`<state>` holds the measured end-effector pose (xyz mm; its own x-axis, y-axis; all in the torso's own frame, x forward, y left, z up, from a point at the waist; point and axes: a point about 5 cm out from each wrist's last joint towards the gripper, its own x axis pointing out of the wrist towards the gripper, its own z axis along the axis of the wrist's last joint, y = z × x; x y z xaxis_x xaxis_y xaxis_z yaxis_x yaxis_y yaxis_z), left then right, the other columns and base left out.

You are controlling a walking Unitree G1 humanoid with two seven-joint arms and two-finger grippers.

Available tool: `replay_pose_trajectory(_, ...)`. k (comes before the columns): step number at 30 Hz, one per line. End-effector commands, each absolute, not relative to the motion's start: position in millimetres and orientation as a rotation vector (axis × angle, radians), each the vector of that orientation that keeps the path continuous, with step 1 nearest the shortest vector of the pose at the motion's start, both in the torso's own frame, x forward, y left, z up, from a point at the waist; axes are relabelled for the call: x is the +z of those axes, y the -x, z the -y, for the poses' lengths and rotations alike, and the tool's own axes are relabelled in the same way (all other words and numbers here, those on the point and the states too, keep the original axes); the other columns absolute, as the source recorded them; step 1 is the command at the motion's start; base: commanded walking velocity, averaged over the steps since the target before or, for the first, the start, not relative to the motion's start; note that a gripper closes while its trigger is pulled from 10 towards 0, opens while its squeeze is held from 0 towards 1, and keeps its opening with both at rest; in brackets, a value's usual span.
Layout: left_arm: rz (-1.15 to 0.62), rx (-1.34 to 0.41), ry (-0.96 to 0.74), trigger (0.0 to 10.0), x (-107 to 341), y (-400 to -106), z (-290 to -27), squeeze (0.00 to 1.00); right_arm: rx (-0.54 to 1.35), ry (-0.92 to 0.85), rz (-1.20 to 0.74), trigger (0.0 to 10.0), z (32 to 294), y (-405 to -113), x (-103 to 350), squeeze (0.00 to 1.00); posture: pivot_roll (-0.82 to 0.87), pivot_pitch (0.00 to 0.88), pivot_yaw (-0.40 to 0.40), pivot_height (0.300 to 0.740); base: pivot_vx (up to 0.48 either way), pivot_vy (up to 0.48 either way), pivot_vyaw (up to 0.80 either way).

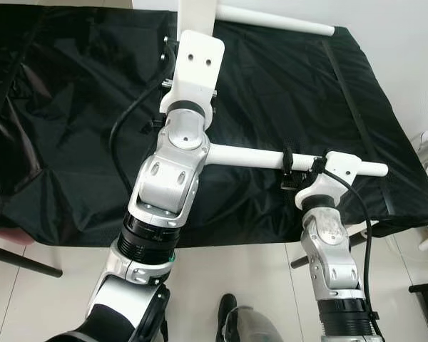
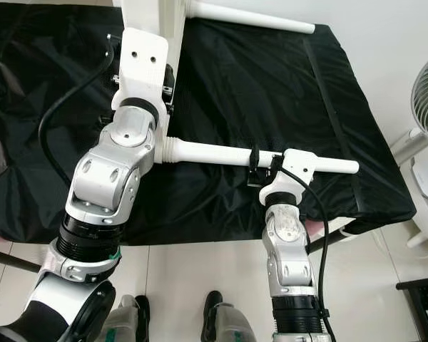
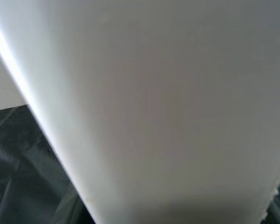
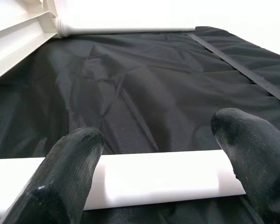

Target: Building children table

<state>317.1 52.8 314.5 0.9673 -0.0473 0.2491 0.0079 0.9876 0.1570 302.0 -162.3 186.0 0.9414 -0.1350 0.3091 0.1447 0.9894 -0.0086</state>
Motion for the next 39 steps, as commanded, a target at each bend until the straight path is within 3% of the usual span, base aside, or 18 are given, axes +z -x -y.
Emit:
replay_pose_trajectory(1,0.245,-0.029,-0.161,10.0,309.4,-314.6,-54.6,0.00,-0.163,0.043,0.304,10.0,166.7,-300.5,182.6,0.00,0.15,0.232,-0.009,0.740,0.000,0.000,0.00)
replay_pose_trajectory(5,0.250,-0.033,-0.161,10.0,309.2,-310.7,-57.8,0.00,-0.164,0.044,0.306,10.0,166.8,-300.7,183.4,0.00,0.15,0.237,-0.006,0.740,0.000,0.000,0.00)
replay_pose_trajectory(8,0.269,0.035,-0.208,10.0,312.2,-299.8,-81.3,0.00,-0.168,0.050,0.313,10.0,168.2,-301.2,184.9,0.00,0.16,0.246,-0.007,0.740,0.000,0.000,0.00)
replay_pose_trajectory(14,0.270,0.085,-0.221,10.0,315.7,-297.0,-95.3,0.00,-0.165,0.048,0.313,10.0,168.3,-302.2,185.4,0.00,0.17,0.251,-0.013,0.740,0.000,0.000,0.00)
replay_pose_trajectory(16,0.262,0.171,-0.220,10.0,317.8,-295.1,-114.0,0.00,-0.157,0.047,0.312,10.0,167.0,-303.8,185.3,0.00,0.18,0.251,-0.017,0.740,0.000,0.000,0.00)
replay_pose_trajectory(25,0.245,0.285,-0.206,10.0,321.1,-279.4,-144.2,0.00,-0.149,0.050,0.316,10.0,167.0,-306.1,186.5,0.00,0.18,0.249,-0.025,0.740,0.000,0.000,0.00)
replay_pose_trajectory(38,0.250,0.269,-0.225,10.0,317.0,-276.2,-146.7,0.00,-0.118,0.042,0.318,10.0,160.1,-312.4,188.3,0.00,0.21,0.244,-0.043,0.740,0.000,0.000,0.00)
replay_pose_trajectory(39,0.249,0.236,-0.221,10.0,315.3,-278.1,-143.1,0.47,-0.119,0.043,0.318,10.0,160.2,-312.2,188.0,0.00,0.20,0.242,-0.039,0.740,0.000,0.000,0.00)
